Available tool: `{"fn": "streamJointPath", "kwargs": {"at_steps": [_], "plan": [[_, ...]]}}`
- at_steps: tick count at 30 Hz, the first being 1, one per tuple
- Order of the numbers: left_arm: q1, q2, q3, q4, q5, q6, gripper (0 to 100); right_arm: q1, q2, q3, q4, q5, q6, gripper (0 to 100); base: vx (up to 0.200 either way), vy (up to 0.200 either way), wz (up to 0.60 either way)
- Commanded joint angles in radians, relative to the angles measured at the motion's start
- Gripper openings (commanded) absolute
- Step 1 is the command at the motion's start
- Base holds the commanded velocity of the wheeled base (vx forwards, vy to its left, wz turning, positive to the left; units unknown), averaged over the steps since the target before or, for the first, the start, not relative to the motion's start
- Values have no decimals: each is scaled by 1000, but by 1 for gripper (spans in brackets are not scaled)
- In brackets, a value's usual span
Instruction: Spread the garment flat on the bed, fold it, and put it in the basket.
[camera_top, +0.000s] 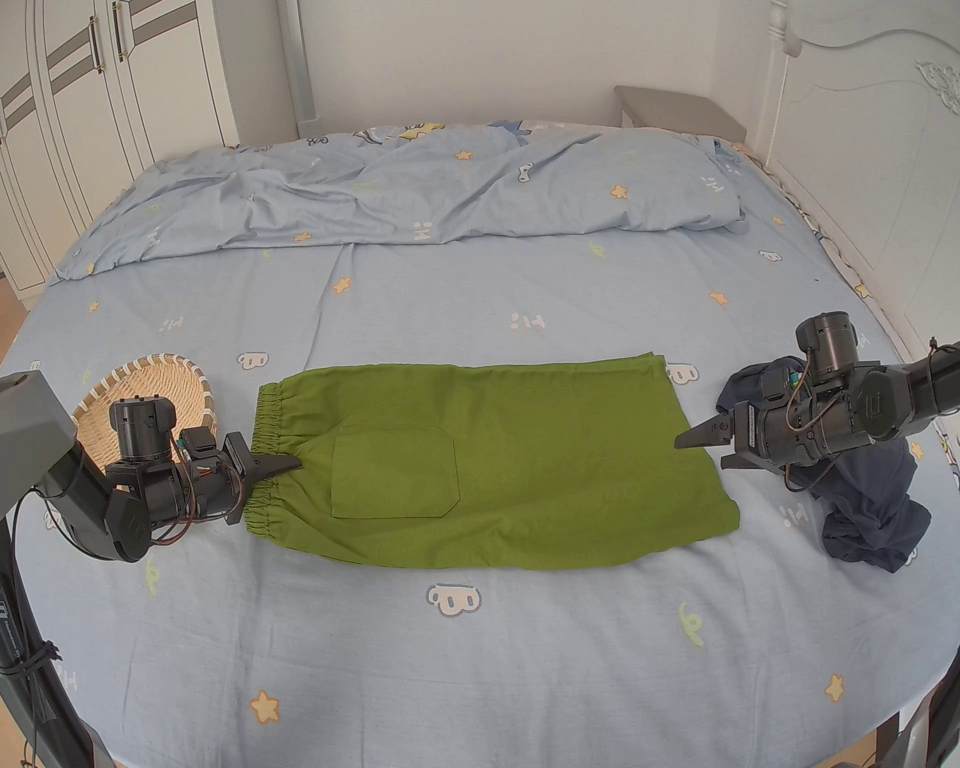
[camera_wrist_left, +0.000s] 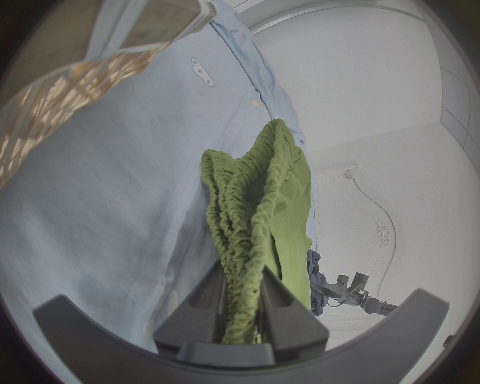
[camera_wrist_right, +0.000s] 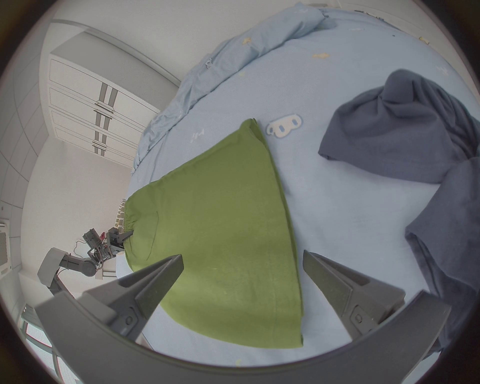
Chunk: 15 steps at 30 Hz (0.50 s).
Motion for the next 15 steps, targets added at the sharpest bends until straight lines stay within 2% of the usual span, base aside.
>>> {"fn": "streamJointPath", "kwargs": {"at_steps": [1,15], "plan": [[1,-5,3,-2,0,0,0,-4,70,-20,-3,1,0,100,0,0,0],[2,-5,4,-2,2,1,0,3,166,-109,4,14,2,100,0,0,0]]}}
